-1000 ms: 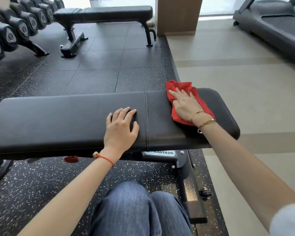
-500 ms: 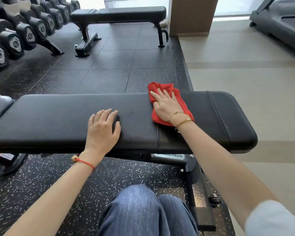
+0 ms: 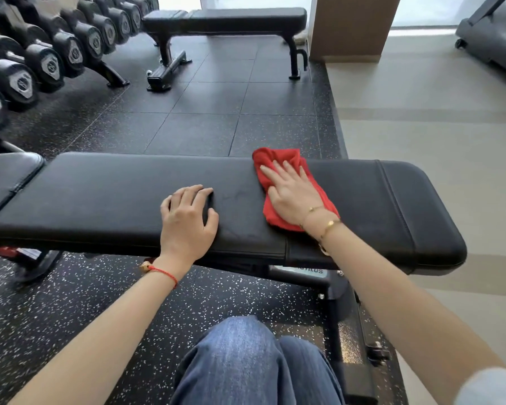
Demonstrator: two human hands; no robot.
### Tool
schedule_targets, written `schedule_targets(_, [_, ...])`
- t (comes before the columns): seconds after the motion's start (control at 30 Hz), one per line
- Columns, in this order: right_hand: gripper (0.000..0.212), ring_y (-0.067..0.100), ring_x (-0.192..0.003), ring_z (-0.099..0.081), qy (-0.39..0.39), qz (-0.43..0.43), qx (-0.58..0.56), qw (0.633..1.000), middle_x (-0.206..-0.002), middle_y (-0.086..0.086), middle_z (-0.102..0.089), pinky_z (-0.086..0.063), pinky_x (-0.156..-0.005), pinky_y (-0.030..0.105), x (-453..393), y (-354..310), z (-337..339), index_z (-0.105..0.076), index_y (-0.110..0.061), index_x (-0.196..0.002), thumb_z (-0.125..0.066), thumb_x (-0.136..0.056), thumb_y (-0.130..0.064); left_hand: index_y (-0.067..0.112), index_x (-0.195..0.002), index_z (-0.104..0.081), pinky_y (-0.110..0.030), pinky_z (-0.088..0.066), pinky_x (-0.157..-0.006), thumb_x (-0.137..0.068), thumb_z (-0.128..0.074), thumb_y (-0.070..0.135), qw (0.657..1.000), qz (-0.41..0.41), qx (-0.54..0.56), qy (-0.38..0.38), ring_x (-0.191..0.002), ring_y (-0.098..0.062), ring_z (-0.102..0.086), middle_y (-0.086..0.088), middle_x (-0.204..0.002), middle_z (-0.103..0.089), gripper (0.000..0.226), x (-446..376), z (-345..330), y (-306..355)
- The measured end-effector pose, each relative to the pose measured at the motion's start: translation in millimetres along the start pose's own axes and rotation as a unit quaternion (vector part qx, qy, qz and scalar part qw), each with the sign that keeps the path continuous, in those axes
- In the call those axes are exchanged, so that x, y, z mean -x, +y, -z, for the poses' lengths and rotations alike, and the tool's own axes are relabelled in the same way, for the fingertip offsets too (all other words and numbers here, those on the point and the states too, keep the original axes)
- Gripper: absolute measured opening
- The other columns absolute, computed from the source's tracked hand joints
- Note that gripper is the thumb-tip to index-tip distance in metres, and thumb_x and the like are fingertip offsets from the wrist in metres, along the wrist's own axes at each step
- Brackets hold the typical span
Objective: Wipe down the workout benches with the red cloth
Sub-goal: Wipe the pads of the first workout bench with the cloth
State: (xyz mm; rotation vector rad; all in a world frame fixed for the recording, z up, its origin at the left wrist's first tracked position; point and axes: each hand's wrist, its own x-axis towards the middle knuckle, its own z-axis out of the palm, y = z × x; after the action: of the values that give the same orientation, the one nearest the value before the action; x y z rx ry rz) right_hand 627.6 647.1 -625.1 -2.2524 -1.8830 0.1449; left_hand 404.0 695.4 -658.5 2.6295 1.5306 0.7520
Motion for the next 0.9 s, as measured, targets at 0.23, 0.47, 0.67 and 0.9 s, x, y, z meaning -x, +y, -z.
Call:
schedule_targets(0.23, [0.057,0.026,-0.149,-0.010,0.008,0.054,0.009,0.998,-0.162,0.008,-0.013,0.000,-0.121,0.043,-6,-66,-19,-0.018,-0.022,-0.153,-0.031,-0.098,-0.027,0.022,-0.126,-0.061,-0.046,-0.033,-0.107,-0.088,-0.045,0.033,1.000,0.004,0.000,0.009,-0.126,-0.022,-0.050,0.002,-0.132,-0.060,0.043,-1,-1,0])
schedule_targets(0.47, [0.058,0.021,-0.149,-0.014,0.044,0.047,0.028,0.998,-0.161,0.003,-0.018,-0.003,-0.122,0.040,61,-22,-13,-0.021,-0.024,-0.152,-0.033,-0.095,-0.025,0.023,-0.127,-0.060,-0.045,-0.030,-0.110,-0.087,-0.043,0.034,1.000,0.004,0.005,0.014,-0.127,-0.020,-0.049,0.003,-0.133,-0.059,0.044,0,-2,-1])
schedule_targets(0.67, [0.055,0.028,-0.150,-0.006,0.013,-0.052,0.018,0.998,-0.162,0.007,-0.009,0.001,-0.121,0.045,7,4,3,-0.017,-0.021,-0.153,-0.029,-0.099,-0.024,0.021,-0.128,-0.060,-0.046,-0.030,-0.112,-0.088,-0.043,0.034,1.000,0.005,0.005,0.014,-0.128,-0.022,-0.048,0.000,-0.134,-0.059,0.045,1,-3,1])
schedule_targets(0.9, [0.057,0.026,-0.149,-0.010,0.040,0.040,0.028,0.998,-0.161,0.009,-0.016,-0.001,-0.121,0.044,48,-9,-8,-0.018,-0.019,-0.153,-0.030,-0.098,-0.024,0.020,-0.128,-0.060,-0.047,-0.031,-0.112,-0.088,-0.043,0.033,1.000,0.008,0.002,0.013,-0.128,-0.023,-0.049,-0.001,-0.134,-0.059,0.046,1,-2,2])
